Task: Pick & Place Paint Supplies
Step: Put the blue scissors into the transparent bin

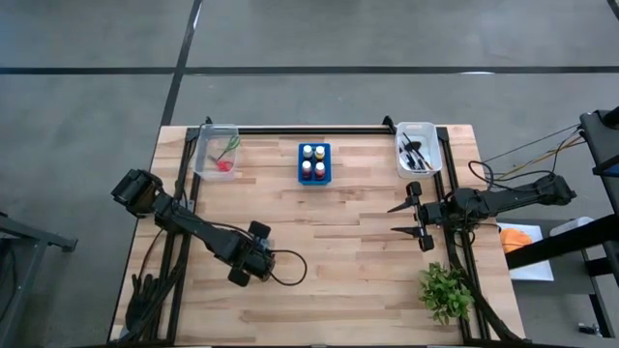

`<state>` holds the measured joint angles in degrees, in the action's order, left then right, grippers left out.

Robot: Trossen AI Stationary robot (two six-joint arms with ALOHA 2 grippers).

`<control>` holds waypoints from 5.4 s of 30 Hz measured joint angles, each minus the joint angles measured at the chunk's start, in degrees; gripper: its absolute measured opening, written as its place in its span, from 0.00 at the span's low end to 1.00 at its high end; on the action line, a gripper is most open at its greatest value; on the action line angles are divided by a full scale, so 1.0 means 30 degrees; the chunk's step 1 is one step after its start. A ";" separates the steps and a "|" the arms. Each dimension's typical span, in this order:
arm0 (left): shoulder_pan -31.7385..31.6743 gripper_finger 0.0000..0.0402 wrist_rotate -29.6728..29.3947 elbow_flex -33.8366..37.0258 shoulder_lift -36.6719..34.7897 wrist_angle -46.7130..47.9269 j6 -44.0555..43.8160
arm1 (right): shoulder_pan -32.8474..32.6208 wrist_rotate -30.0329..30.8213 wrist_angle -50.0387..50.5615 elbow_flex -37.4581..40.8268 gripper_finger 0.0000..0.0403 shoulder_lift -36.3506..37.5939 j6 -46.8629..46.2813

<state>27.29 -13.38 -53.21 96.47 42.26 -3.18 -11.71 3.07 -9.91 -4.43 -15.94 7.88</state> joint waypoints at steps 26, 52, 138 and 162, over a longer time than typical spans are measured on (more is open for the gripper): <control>-0.1020 0.15 -0.1426 -0.0022 -0.0155 0.0131 0.0491 | 0.0002 0.0000 -0.0007 0.0022 0.56 0.0005 -0.0036; -0.4258 0.16 0.1026 0.0372 -0.0175 -0.1476 0.1216 | -0.0003 0.0000 0.0000 0.0036 0.56 0.0000 -0.0058; -0.3904 0.00 -2.4424 0.4116 -0.3978 -0.6278 -0.2609 | -0.0002 0.0022 -0.0051 0.0124 0.56 -0.0080 0.0007; -1.1015 0.00 -2.4387 0.4102 -0.6149 -0.5758 -0.0882 | 0.0002 0.0010 -0.0024 0.0131 0.56 -0.0102 0.0007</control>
<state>-5.76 -86.55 -40.91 78.02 24.99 -5.82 -11.70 3.10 -9.99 -4.03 -16.25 7.90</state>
